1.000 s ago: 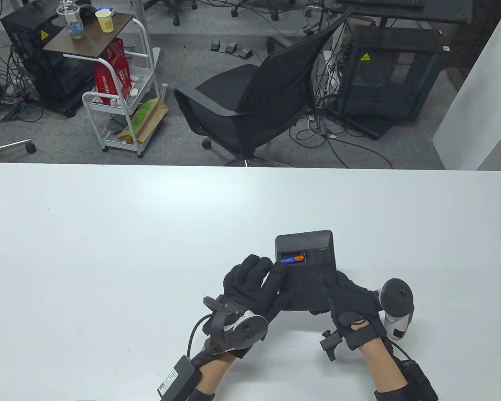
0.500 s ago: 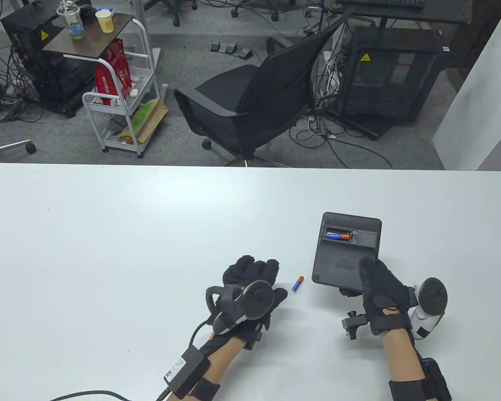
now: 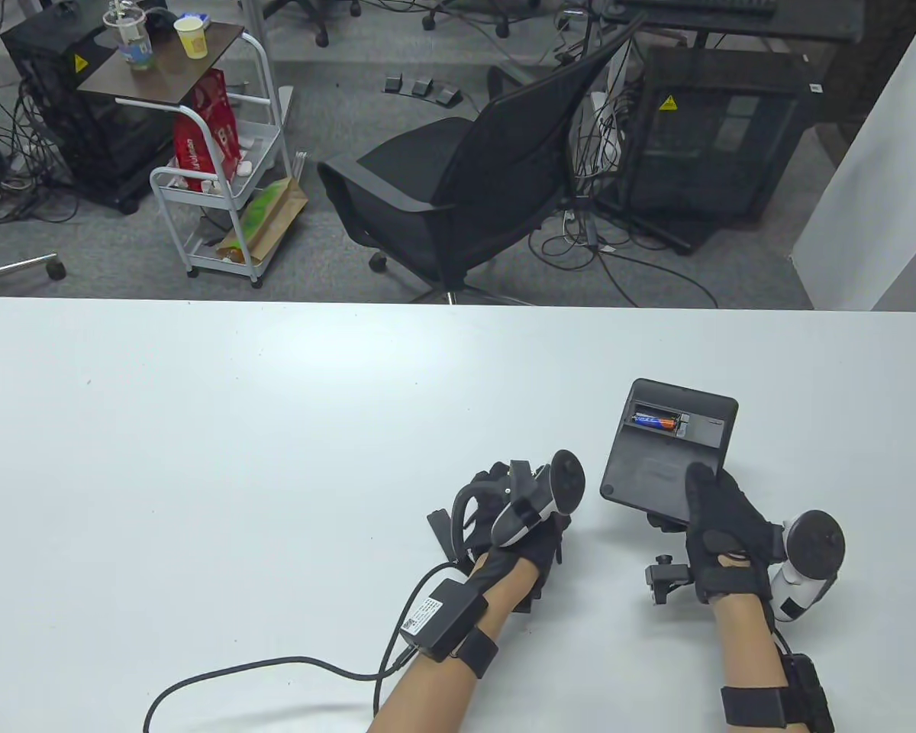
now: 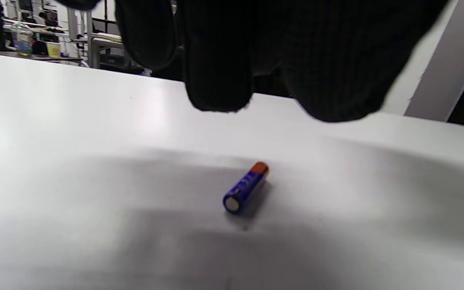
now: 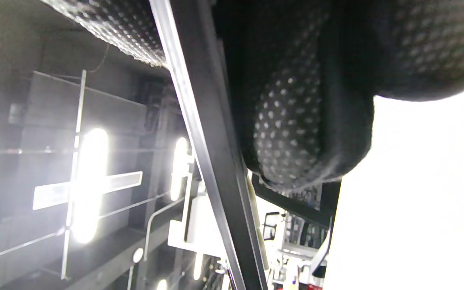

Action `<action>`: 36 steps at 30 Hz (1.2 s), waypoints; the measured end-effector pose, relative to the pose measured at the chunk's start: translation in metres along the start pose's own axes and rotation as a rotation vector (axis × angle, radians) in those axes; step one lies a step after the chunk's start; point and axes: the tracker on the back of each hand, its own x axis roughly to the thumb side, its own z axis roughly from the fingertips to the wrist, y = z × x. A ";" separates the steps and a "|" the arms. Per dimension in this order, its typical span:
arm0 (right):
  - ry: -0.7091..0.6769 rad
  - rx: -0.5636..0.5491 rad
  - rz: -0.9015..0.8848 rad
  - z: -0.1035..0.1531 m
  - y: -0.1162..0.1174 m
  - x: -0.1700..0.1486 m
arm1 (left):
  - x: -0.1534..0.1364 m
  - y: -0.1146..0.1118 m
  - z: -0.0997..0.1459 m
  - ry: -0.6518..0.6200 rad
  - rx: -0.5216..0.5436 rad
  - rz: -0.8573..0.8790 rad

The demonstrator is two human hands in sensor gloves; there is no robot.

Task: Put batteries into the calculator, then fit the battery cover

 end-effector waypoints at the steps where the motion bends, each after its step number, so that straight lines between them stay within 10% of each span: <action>1: 0.002 -0.004 -0.002 0.000 -0.001 -0.001 | 0.002 -0.003 -0.002 0.026 0.003 -0.020; 36: 0.030 -0.049 0.023 -0.007 -0.014 -0.005 | 0.022 -0.028 -0.038 0.104 -0.054 -0.191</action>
